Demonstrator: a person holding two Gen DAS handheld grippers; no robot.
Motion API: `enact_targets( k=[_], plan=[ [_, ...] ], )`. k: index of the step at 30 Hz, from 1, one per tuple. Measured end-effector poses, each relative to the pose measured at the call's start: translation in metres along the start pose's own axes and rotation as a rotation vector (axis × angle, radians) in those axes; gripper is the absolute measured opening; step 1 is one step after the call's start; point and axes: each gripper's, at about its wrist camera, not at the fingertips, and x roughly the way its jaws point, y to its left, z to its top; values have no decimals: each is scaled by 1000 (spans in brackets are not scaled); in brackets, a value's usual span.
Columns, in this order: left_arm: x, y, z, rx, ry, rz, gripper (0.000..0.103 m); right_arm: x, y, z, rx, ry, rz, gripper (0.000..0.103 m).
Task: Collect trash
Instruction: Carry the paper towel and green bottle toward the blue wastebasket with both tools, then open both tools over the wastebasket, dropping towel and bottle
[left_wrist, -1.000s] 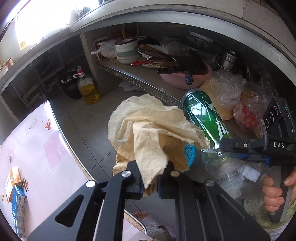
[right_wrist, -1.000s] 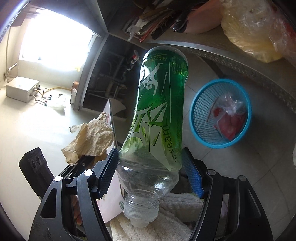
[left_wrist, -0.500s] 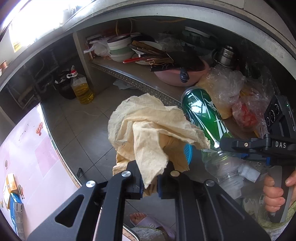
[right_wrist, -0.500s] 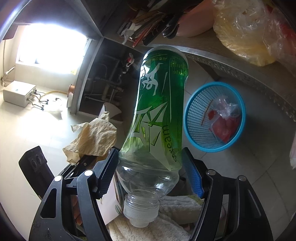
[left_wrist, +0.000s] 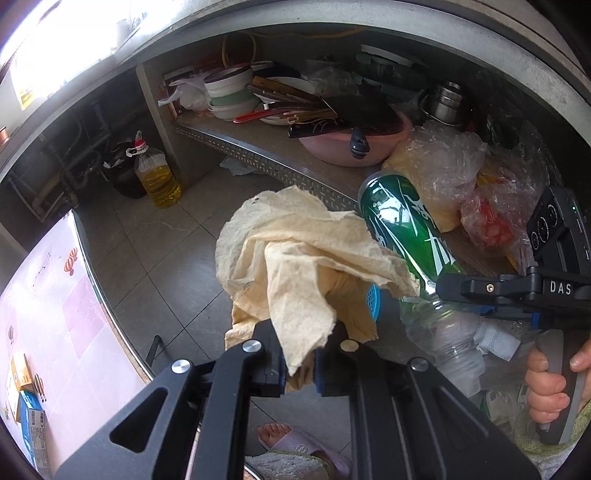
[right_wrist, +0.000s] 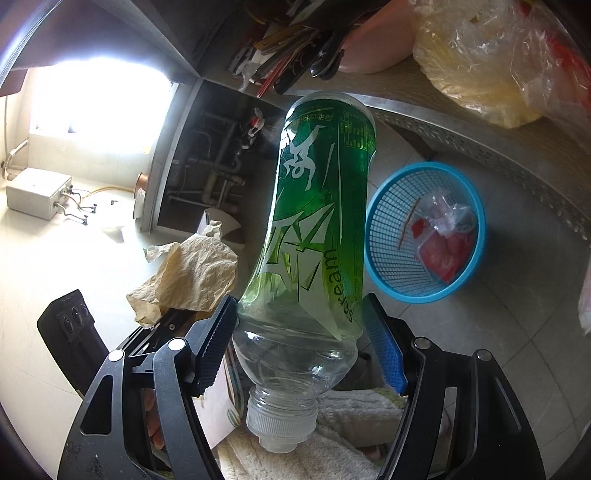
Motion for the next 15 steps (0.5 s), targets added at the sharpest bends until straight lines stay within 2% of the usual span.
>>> enact_targets(
  k=[6,10,15],
  plan=[
    [15,-5,-1,9,38,-17,10,1,-8,-1,17,-3,-22,66],
    [42,1,0,-40,136,-86,10,1,-24,-1,29,-15,-99,66],
    [82,5,4,-68,238,-139,10,24,-52,1,86,32,-163,66]
  ],
)
